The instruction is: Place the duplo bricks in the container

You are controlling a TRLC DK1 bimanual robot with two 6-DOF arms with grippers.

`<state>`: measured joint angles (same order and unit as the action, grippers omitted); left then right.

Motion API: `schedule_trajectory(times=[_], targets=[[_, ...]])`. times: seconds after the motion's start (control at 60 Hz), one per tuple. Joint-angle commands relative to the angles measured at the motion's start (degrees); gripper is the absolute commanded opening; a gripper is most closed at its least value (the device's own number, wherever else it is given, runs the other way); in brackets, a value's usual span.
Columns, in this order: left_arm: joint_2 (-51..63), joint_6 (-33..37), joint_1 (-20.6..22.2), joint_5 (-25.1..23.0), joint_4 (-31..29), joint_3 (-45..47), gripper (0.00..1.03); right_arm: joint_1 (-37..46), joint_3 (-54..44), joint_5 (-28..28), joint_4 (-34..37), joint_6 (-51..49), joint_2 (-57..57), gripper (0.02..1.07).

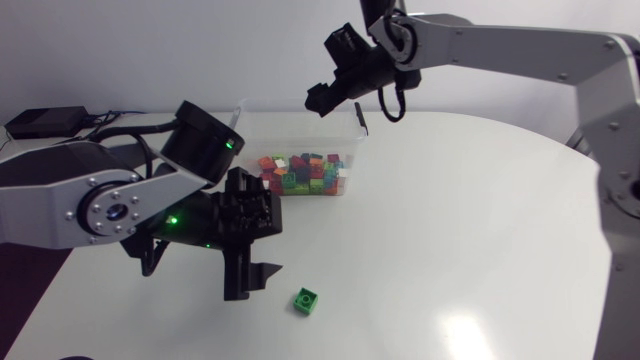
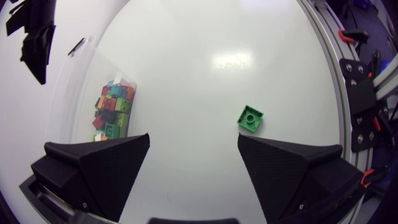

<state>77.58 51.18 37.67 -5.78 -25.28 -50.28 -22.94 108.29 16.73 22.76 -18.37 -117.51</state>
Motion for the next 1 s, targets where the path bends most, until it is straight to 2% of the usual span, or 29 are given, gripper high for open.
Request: schedule_trajectory(times=[0.0,0.2,0.4,0.583,0.667,0.983], targets=[[2.75,5.78,2.06,1.12,-1.44,-0.69,0.98,2.46,-7.3,0.93,-2.55,0.88,9.23,1.03],[11.45,9.11,5.22,2.97,-4.61,-4.91,0.97,8.44,-28.31,5.07,-8.44,-0.88,25.4,1.03],[17.87,10.96,7.68,4.2,-5.22,-7.37,0.96,13.45,-42.99,6.65,-12.39,-2.37,35.78,1.03],[22.7,13.51,9.0,5.69,-6.54,-8.69,0.96,16.61,-50.63,8.41,-12.22,-3.87,42.54,1.03],[24.11,14.92,9.61,5.69,-7.15,-9.31,0.93,18.54,-54.24,10.25,-11.51,-4.39,47.03,1.03],[30.35,16.23,10.58,7.36,-8.91,-14.93,0.93,22.85,-65.14,14.47,-6.33,-8.08,61.97,1.03]])
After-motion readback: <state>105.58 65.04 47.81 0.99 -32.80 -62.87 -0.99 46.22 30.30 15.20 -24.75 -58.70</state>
